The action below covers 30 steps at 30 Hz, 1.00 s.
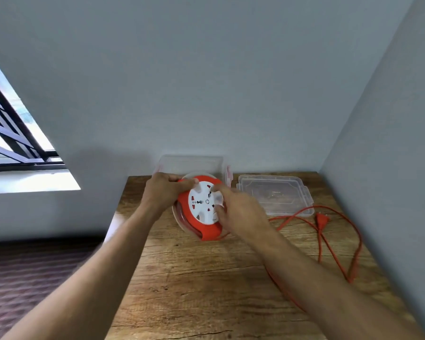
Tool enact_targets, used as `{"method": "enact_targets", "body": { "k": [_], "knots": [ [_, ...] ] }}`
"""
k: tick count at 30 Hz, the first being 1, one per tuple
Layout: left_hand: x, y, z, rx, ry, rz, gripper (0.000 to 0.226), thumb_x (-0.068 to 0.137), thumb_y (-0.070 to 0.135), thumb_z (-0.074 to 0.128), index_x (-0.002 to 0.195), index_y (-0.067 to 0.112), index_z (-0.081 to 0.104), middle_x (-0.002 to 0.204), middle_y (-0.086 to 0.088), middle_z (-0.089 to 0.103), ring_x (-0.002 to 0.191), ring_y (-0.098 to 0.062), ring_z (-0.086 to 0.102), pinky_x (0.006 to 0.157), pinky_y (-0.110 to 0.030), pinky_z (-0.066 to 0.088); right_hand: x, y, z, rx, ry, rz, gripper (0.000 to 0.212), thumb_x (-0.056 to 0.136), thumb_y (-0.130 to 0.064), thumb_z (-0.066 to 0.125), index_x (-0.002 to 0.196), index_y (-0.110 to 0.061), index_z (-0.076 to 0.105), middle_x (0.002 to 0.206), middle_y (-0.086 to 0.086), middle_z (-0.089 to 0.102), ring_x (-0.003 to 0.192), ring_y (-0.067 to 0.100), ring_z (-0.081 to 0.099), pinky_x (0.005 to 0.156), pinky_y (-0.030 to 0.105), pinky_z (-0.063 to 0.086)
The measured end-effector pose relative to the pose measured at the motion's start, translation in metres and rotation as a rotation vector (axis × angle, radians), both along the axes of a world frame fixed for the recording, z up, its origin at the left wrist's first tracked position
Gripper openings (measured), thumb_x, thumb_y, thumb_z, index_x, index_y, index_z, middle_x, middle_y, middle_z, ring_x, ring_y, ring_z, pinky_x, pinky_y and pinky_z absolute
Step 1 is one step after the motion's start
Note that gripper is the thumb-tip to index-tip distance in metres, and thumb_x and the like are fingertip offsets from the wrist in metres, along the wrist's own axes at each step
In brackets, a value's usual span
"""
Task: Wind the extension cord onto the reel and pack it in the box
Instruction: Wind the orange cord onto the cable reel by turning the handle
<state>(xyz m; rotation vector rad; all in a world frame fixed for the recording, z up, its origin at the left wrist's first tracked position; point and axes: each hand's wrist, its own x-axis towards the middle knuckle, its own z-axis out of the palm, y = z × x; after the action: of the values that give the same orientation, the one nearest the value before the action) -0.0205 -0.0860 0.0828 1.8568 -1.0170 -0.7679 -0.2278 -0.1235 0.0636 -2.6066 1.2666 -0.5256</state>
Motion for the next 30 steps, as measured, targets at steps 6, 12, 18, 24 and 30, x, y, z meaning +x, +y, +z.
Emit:
{"method": "enact_targets", "body": {
  "k": [6, 12, 18, 24, 30],
  "knots": [
    [0.008, -0.007, 0.007, 0.165, 0.044, -0.176, 0.032, 0.074, 0.033, 0.091, 0.078, 0.002, 0.082, 0.075, -0.012, 0.082, 0.068, -0.027, 0.075, 0.068, -0.035, 0.061, -0.016, -0.019, 0.002, -0.438, 0.328, 0.64, 0.067, 0.092, -0.014, 0.062, 0.144, -0.048, 0.036, 0.147, 0.017, 0.042, 0.048, 0.022, 0.045, 0.039, 0.029, 0.045],
    [0.002, -0.009, 0.006, 0.174, 0.059, -0.25, 0.031, 0.077, 0.029, 0.089, 0.081, -0.001, 0.081, 0.079, -0.015, 0.082, 0.071, -0.029, 0.079, 0.074, -0.039, 0.062, -0.012, -0.02, -0.004, -0.538, 0.386, 0.745, 0.076, 0.083, -0.022, 0.079, 0.139, -0.046, 0.033, 0.145, 0.021, 0.043, 0.056, 0.03, 0.061, 0.043, 0.034, 0.053],
    [-0.008, -0.007, -0.001, -0.012, 0.06, -0.073, 0.012, 0.074, 0.037, 0.09, 0.069, 0.026, 0.086, 0.066, 0.003, 0.08, 0.056, -0.002, 0.071, 0.055, -0.015, 0.051, 0.005, -0.014, -0.009, -0.368, 0.203, 0.327, 0.062, 0.079, -0.044, 0.067, 0.133, -0.046, 0.037, 0.111, 0.01, 0.066, 0.071, 0.03, 0.067, 0.052, 0.032, 0.046],
    [-0.035, -0.001, -0.007, -0.278, -0.095, 0.044, 0.013, 0.073, 0.039, 0.089, 0.082, 0.045, 0.081, 0.082, 0.008, 0.073, 0.076, 0.01, 0.067, 0.065, -0.009, 0.044, 0.031, 0.005, -0.008, 0.532, -0.489, -0.348, 0.062, 0.066, -0.055, 0.07, 0.118, -0.026, 0.052, 0.089, -0.003, 0.071, 0.071, 0.02, 0.07, 0.056, 0.029, 0.053],
    [-0.033, 0.004, -0.003, -0.291, -0.085, -0.031, 0.032, 0.077, 0.035, 0.087, 0.068, 0.063, 0.074, 0.072, 0.015, 0.078, 0.069, 0.006, 0.071, 0.058, -0.006, 0.05, 0.026, 0.007, -0.004, 0.835, -0.633, -0.352, 0.057, 0.081, -0.063, 0.067, 0.113, -0.018, 0.053, 0.065, 0.0, 0.073, 0.041, 0.014, 0.06, 0.036, 0.02, 0.039]
  ]
}}
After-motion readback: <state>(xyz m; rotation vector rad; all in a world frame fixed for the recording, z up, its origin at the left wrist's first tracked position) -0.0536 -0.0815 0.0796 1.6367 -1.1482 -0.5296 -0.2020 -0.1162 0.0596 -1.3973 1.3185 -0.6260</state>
